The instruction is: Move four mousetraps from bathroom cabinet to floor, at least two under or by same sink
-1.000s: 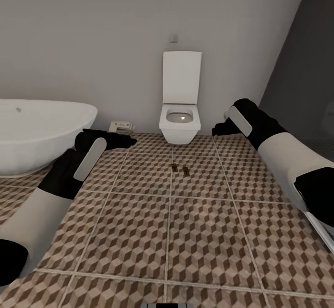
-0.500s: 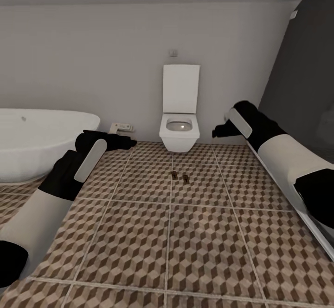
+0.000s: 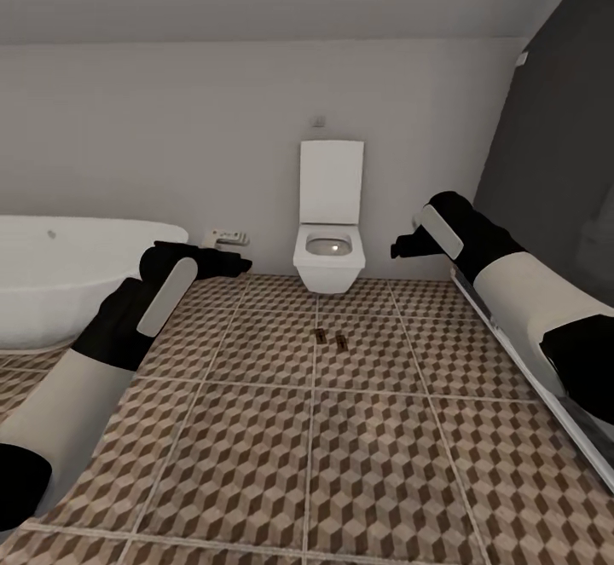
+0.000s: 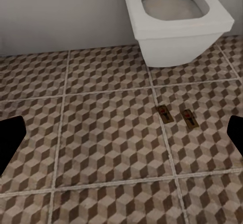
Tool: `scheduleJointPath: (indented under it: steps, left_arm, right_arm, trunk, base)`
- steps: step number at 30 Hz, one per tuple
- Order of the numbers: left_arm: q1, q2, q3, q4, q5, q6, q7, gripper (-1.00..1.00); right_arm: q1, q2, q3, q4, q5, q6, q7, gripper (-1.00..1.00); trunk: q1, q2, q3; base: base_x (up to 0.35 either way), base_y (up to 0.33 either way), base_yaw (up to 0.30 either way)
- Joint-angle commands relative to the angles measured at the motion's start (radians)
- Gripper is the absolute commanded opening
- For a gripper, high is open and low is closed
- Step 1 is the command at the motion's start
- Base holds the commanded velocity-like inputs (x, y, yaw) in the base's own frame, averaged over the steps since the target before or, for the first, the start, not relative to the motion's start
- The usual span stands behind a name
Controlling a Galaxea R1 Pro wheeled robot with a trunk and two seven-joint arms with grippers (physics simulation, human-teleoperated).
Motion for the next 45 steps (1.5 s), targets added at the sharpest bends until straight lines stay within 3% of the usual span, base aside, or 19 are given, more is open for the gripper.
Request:
scheduleJointPath:
  steps: [1, 25, 45]
  left_arm:
    - [0.001, 0.001, -0.003, -0.001, 0.01, 0.001, 0.011, 1.0]
    - [0.069, -0.001, -0.003, 0.004, 0.006, -0.007, 0.013, 1.0]
    - [0.153, -0.004, -0.005, 0.007, 0.002, -0.012, 0.019, 1.0]
  right_arm:
    - [0.0, -0.002, 0.008, -0.001, -0.011, 0.002, -0.007, 1.0]
    - [0.044, -0.001, 0.008, -0.001, -0.01, 0.002, -0.007, 1.0]
    - [0.18, -0.006, 0.007, -0.001, -0.008, 0.0, -0.006, 1.0]
  trunk:
    - [-0.001, 0.0, 0.003]
    - [-0.011, 0.006, 0.096]
    - [-0.024, 0.017, 0.172]
  base:
    - [0.0, 0.0, 0.0]
    - [0.0, 0.0, 0.0]
    - [0.0, 0.0, 0.0]
